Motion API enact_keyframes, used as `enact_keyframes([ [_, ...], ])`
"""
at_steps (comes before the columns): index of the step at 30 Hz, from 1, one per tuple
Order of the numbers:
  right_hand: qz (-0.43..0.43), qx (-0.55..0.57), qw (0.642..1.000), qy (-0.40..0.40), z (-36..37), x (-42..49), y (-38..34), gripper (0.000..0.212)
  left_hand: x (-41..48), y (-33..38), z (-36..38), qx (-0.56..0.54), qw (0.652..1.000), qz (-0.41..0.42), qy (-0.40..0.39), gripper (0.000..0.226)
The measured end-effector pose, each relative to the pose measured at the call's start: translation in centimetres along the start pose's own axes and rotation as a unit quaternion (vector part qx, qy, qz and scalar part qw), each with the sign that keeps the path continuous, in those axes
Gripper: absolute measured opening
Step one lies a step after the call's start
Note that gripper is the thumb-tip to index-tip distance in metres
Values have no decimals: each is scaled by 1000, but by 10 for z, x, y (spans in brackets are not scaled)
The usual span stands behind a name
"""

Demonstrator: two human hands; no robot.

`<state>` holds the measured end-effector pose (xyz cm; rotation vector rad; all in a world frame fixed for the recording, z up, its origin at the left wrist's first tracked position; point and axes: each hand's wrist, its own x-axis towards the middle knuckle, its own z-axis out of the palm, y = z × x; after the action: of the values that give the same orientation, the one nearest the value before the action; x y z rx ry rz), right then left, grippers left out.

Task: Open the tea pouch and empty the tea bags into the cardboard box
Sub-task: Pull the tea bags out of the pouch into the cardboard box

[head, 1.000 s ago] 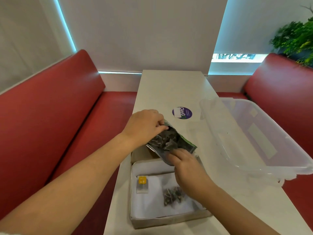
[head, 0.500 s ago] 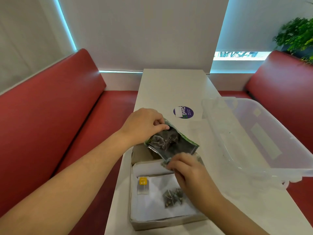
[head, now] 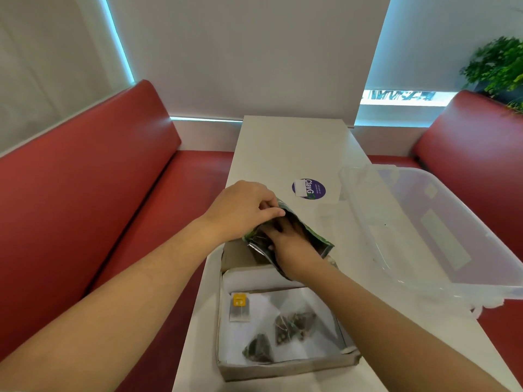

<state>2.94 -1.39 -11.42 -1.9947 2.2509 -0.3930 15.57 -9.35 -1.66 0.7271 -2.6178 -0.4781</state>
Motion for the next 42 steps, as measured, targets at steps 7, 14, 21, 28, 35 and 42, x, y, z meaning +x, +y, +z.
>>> enact_keyframes([
  [7, -32, -149, 987, -58, 11, 20, -2, 37, 3, -1, -3, -2, 1000, -4, 10, 23],
  [14, -29, 70, 990, 116, -31, -56, -16, 19, -1, -3, -3, -4, 1000, 4, 9, 22],
  [21, -54, 142, 975, 160, -49, -117, -13, 19, -5, -1, -1, -19, 1000, -1, 10, 23],
  [28, -67, 19, 996, 53, -22, -143, 4, 31, -7, 1, -1, -24, 1000, -6, 4, 22],
  [35, -56, 70, 991, 103, -38, -121, -6, 34, -6, 2, -2, -18, 1000, -2, -2, 24],
  [42, 5, 42, 998, -52, -11, -8, -18, 63, -5, 4, -3, -17, 1000, -2, -7, 24],
])
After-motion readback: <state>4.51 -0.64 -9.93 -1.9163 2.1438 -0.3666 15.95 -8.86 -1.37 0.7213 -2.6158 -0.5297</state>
